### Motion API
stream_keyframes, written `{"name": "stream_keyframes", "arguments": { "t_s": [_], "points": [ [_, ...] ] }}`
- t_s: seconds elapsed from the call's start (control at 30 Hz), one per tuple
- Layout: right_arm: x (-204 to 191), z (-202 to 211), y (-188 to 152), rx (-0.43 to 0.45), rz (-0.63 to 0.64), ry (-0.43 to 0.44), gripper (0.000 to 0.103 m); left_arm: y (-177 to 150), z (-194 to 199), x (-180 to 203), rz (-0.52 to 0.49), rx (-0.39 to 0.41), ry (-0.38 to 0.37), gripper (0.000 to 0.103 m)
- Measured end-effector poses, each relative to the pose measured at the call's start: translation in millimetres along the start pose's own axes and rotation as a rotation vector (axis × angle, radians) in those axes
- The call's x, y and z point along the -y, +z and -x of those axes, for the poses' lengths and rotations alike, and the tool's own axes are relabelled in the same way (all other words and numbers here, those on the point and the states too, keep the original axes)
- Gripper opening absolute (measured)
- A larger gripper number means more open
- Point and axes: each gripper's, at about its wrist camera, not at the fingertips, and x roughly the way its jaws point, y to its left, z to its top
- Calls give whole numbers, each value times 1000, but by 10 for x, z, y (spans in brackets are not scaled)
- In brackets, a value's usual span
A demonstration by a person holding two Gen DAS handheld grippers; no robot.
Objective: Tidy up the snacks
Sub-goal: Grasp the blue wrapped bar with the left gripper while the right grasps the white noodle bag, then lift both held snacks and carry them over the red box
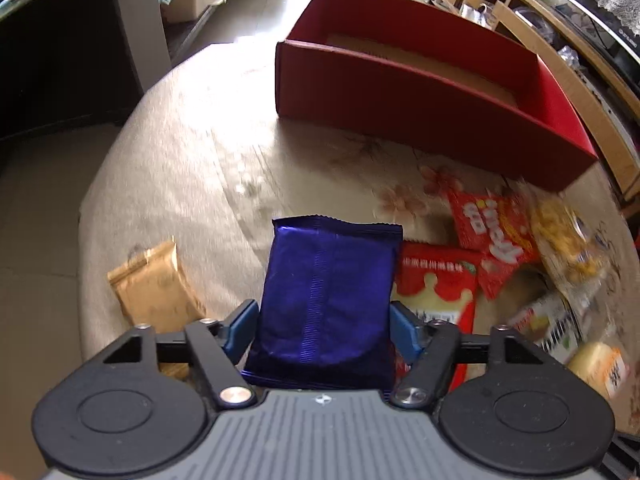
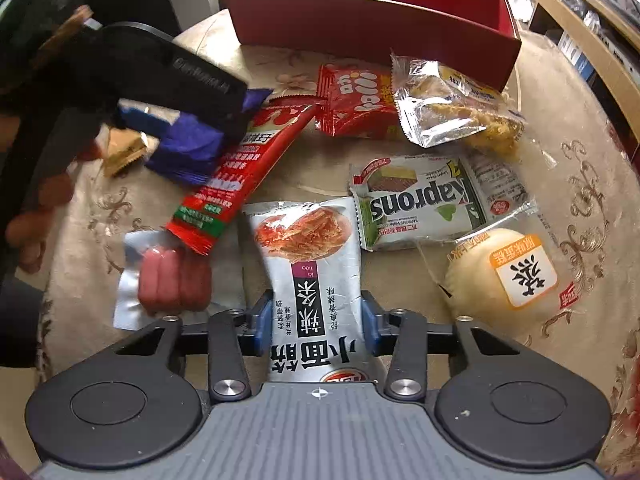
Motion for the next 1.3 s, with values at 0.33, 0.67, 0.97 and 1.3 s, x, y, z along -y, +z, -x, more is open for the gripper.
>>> {"name": "stream_keyframes", "arguments": {
  "t_s": [0.33, 0.67, 0.97, 1.3],
  "points": [
    [42, 107, -217, -12, 5, 15, 44, -404, 204, -54, -20, -48, -30, 62],
    [5, 78, -215, -4, 9, 20, 58, -438, 116, -13, -34, -26, 37, 95],
    [-25, 175, -223, 13, 3, 2, 41, -513, 275, -30, -11, -18, -11, 58],
    [84, 455, -178, 103, -65, 0, 40, -569, 516, -110, 33, 7, -82, 56]
  ]
}}
